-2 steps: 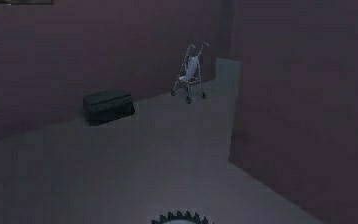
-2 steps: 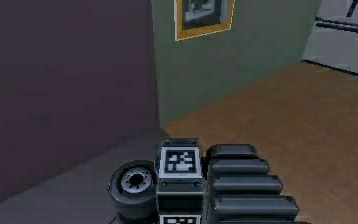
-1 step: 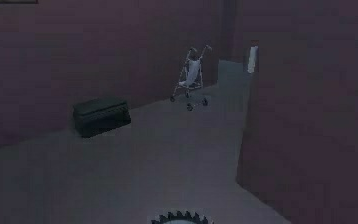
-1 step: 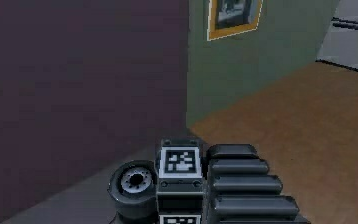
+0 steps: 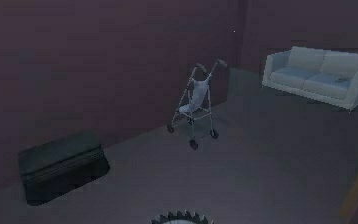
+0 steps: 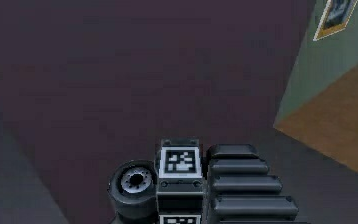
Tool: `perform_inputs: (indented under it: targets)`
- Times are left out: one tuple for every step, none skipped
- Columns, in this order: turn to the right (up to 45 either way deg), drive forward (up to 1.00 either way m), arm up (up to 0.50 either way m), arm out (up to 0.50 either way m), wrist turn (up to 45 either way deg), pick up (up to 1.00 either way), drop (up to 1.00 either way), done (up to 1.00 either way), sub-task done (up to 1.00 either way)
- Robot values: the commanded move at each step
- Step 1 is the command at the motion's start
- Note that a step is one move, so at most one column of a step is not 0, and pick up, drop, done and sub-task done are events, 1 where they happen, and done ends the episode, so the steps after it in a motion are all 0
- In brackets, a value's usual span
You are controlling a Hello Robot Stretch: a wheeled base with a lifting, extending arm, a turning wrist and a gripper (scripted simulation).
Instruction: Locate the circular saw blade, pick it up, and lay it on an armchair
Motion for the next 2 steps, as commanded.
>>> perform_inputs:
  targets:
    - [6.0,0.0,0.0,0.0,0.0,0.0,0.0,0.0,0.0]
    - [0.0,0.4,0.0,0.0,0.0,0.0,0.0,0.0,0.0]
